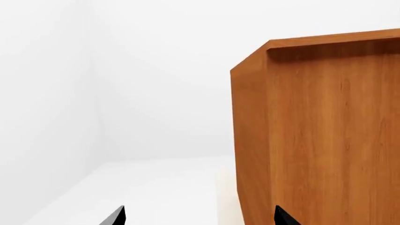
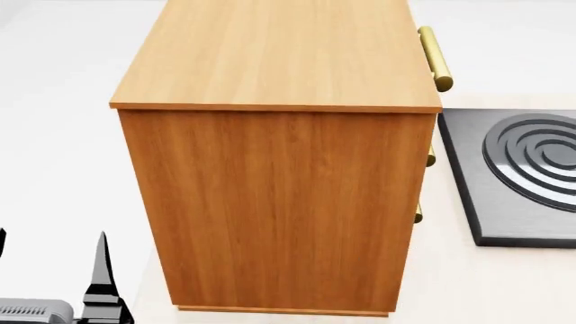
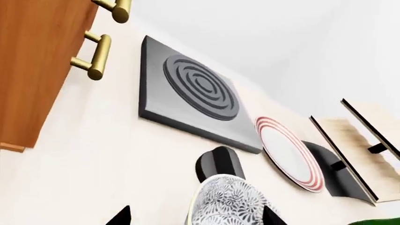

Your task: Put the bowl on the top of the cabinet.

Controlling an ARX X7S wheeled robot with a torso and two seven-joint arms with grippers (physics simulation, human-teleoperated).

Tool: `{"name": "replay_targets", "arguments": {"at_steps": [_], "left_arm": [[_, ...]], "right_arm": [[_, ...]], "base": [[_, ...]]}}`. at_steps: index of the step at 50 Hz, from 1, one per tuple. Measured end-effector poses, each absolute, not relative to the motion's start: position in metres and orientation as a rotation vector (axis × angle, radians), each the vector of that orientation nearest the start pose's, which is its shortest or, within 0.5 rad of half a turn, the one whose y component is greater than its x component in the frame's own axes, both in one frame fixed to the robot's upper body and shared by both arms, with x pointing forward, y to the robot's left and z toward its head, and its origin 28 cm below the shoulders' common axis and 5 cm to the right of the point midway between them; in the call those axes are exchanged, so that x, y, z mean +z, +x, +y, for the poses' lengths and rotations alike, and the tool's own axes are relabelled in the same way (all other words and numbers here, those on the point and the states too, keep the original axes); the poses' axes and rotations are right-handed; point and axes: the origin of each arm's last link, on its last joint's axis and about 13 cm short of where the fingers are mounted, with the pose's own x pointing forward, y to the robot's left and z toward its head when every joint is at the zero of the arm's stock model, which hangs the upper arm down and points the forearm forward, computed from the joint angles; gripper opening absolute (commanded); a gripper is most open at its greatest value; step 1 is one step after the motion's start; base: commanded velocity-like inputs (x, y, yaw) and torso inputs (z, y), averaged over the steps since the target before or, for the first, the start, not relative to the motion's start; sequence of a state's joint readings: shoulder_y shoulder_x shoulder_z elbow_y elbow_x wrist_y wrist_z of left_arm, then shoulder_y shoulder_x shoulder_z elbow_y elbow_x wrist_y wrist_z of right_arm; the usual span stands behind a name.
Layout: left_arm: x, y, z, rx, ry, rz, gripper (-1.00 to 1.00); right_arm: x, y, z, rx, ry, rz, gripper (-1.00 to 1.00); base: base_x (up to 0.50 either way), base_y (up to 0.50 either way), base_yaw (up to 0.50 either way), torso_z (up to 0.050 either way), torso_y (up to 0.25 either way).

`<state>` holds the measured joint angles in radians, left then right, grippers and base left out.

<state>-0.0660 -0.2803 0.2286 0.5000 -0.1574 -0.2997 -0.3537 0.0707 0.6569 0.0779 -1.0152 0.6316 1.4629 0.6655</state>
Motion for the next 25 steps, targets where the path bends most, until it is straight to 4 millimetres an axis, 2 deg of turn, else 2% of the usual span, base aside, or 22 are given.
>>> {"name": "replay_targets", "arguments": {"at_steps": [25], "left_arm": [[0.104,0.208,0.205,0.044,0.086,-0.225,1.00]], "right_arm": [[0.131,0.137,-0.175,-0.274,-0.590,0.413,1.00]], "base": [[0.00,0.00,0.00,0.000,0.000]]}}
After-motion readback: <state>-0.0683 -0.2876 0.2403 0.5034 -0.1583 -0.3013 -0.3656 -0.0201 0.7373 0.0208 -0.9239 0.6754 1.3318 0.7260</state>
